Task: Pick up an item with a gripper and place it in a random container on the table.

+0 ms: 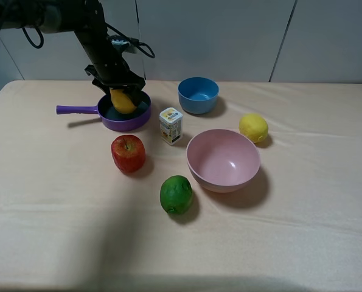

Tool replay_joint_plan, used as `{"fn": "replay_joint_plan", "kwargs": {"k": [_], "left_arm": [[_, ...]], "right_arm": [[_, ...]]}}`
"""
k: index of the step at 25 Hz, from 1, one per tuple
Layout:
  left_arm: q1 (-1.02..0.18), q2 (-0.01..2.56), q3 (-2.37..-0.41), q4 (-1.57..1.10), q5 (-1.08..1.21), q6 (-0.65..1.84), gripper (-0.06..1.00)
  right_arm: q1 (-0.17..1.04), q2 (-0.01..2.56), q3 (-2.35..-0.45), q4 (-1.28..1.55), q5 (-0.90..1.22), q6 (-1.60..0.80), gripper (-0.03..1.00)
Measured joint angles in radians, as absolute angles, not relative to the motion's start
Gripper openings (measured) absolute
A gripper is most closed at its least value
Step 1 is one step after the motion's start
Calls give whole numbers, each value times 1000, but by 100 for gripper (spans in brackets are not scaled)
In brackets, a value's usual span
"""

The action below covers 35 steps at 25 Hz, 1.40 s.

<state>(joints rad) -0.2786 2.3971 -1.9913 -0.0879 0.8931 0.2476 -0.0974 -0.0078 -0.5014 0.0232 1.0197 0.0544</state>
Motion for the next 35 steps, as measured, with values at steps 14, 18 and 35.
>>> {"fn": "replay_joint_plan", "kwargs": {"k": [14,18,35], "left_arm": [[-279,2394,-1991,-88,913,247,87],[-279,2373,-1991,-88,960,247,87],[-279,2162,-1999,-90,1180,163,87]], "right_arm": [[-97,-8,-501,23,1020,54,69],[-97,-8,-501,23,1020,54,69],[-97,-8,-501,23,1020,54,69]]}}
